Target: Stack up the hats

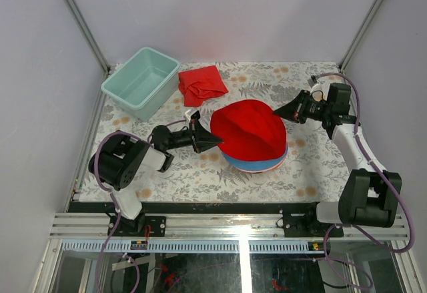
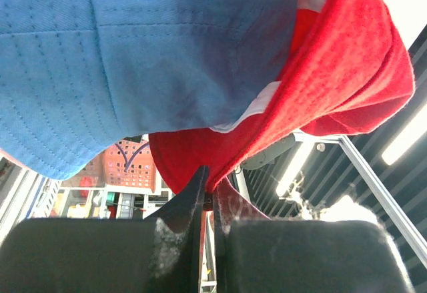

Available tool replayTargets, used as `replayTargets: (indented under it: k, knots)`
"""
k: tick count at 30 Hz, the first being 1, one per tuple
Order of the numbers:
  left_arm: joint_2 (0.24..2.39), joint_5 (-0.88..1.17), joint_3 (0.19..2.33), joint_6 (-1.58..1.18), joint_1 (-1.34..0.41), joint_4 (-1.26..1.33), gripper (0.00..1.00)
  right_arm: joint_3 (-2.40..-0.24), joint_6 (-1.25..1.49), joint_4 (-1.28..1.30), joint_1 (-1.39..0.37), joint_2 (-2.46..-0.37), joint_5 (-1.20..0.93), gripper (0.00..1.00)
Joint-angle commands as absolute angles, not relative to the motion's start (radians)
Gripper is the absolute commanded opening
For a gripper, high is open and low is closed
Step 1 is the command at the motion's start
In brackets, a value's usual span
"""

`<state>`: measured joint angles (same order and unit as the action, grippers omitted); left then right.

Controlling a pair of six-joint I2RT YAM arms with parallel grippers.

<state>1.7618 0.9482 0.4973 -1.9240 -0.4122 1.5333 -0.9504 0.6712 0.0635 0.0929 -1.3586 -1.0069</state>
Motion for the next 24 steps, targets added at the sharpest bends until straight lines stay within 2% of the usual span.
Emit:
replayTargets:
  k: [1,18,24]
  knots:
    - [1.788,0.959,0.508,-1.898,-0.406,1.6,0.0,-0.933,0.636,0.1,0.115,-1.309,-0.957,0.0]
    - [1.848,0.939,0.412,-1.803,-0.415,1.598,0.0,-0.748,0.528,0.213,0.151,-1.217,-0.73,0.0]
    - [1.872,0.929,0.357,-1.768,-0.435,1.592,0.0,-0.742,0.502,0.271,0.152,-1.219,-0.646,0.0]
